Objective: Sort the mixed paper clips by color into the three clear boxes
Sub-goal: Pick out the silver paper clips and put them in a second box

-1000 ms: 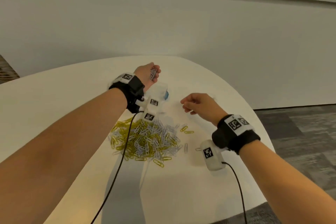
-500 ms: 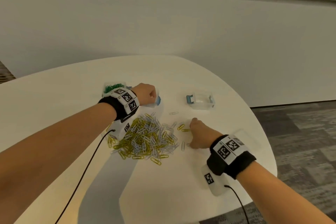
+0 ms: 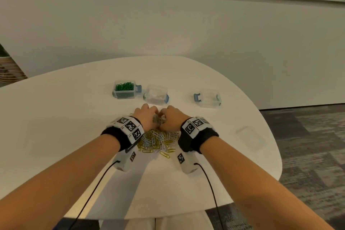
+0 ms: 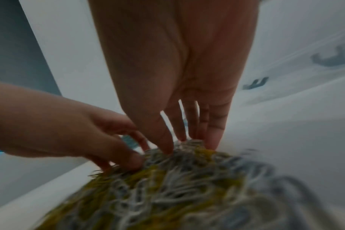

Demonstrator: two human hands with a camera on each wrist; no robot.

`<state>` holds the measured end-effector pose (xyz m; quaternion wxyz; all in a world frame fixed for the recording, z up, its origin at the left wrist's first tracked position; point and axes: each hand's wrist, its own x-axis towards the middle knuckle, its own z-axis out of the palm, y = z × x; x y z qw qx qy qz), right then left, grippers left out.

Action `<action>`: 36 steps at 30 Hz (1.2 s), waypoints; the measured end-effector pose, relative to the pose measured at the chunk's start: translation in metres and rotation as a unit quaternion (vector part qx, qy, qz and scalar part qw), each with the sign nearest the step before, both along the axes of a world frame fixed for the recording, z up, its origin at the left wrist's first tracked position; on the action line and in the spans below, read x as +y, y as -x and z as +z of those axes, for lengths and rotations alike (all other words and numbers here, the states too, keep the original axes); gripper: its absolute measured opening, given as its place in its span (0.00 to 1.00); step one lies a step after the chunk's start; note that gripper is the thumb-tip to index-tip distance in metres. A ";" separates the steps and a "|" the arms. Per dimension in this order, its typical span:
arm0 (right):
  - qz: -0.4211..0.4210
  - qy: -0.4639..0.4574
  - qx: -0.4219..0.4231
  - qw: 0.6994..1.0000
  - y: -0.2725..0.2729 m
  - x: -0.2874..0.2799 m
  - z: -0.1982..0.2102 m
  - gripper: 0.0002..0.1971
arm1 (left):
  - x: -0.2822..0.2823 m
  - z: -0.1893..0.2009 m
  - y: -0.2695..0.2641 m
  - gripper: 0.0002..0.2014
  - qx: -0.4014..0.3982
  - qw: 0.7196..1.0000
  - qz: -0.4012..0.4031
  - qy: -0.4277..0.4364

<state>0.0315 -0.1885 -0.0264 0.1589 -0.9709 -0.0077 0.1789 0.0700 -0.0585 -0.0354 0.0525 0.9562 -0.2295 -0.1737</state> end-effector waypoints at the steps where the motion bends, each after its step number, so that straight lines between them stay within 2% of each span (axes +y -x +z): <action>1: 0.014 0.002 -0.005 1.000 0.002 0.005 0.002 0.28 | 0.000 -0.003 0.002 0.27 -0.006 1.000 0.001 0.012; 3: 0.033 0.010 -0.023 0.999 0.007 0.010 0.005 0.26 | 0.001 -0.007 0.007 0.23 -0.008 0.999 -0.001 0.041; 5: 0.025 0.001 -0.041 0.999 0.011 0.009 0.004 0.20 | 0.007 -0.008 0.012 0.19 -0.004 0.998 -0.017 0.064; 7: -0.019 -0.050 -0.053 0.997 0.014 0.003 0.000 0.13 | 0.015 -0.009 0.014 0.14 -0.002 0.995 -0.019 0.098; 8: -0.058 -0.104 -0.052 0.992 0.015 -0.003 -0.002 0.10 | 0.019 -0.008 0.014 0.12 -0.002 0.992 -0.006 0.129; 9: -0.104 -0.180 -0.038 0.977 0.016 -0.008 -0.003 0.08 | 0.025 -0.009 0.013 0.09 -0.001 0.986 0.018 0.167; 10: -0.152 -0.270 -0.017 0.951 0.019 -0.014 -0.004 0.06 | 0.031 -0.009 0.013 0.07 0.007 0.975 0.053 0.216; 12: -0.230 -0.423 0.017 0.876 0.024 -0.022 -0.003 0.04 | 0.041 -0.007 0.010 0.04 0.057 0.933 0.131 0.331; 14: -0.263 -0.490 0.032 0.831 0.028 -0.027 -0.001 0.05 | 0.046 -0.002 0.011 0.05 0.108 0.889 0.167 0.412; 16: -0.265 -0.507 0.050 0.819 0.031 -0.029 0.003 0.09 | 0.050 0.002 0.013 0.04 0.136 0.863 0.184 0.451; 19: -0.272 -0.540 0.067 0.794 0.037 -0.031 0.012 0.13 | 0.055 0.005 0.015 0.01 0.139 0.860 0.187 0.453; 22: -0.308 -0.603 0.081 0.732 0.042 -0.029 0.019 0.18 | 0.058 0.006 0.018 0.05 0.094 0.899 0.175 0.389; 23: -0.313 -0.617 0.094 0.716 0.044 -0.028 0.021 0.20 | 0.057 0.007 0.020 0.07 0.082 0.901 0.175 0.388; 25: -0.309 -0.636 0.114 0.698 0.048 -0.025 0.024 0.21 | 0.052 0.009 0.028 0.08 0.066 0.882 0.176 0.433; 26: -0.306 -0.641 0.115 0.695 0.049 -0.024 0.025 0.21 | 0.048 0.010 0.033 0.09 0.080 0.857 0.185 0.473; 27: -0.299 -0.642 0.111 0.698 0.049 -0.022 0.026 0.20 | 0.043 0.012 0.038 0.09 0.127 0.819 0.203 0.520; 28: -0.285 -0.640 0.106 0.705 0.049 -0.018 0.029 0.18 | 0.039 0.013 0.043 0.11 0.213 0.763 0.225 0.567; 29: -0.262 -0.636 0.102 0.719 0.048 -0.014 0.033 0.17 | 0.035 0.015 0.047 0.14 0.323 0.686 0.245 0.604; 30: -0.230 -0.624 0.096 0.740 0.047 -0.008 0.038 0.16 | 0.033 0.015 0.050 0.18 0.426 0.598 0.267 0.624; 31: -0.195 -0.599 0.083 0.772 0.046 -0.004 0.044 0.16 | 0.030 0.015 0.051 0.21 0.501 0.509 0.291 0.637; 32: -0.168 -0.562 0.055 0.808 0.043 -0.001 0.048 0.16 | 0.029 0.015 0.051 0.22 0.540 0.434 0.317 0.648; 33: -0.158 -0.518 0.013 0.841 0.040 0.000 0.051 0.16 | 0.029 0.016 0.050 0.22 0.549 0.385 0.342 0.658; 34: -0.168 -0.467 -0.030 0.867 0.036 -0.003 0.051 0.16 | 0.030 0.016 0.047 0.20 0.542 0.361 0.365 0.665; 36: -0.179 -0.344 -0.063 0.920 0.030 -0.015 0.048 0.15 | 0.038 0.017 0.040 0.15 0.525 0.351 0.387 0.672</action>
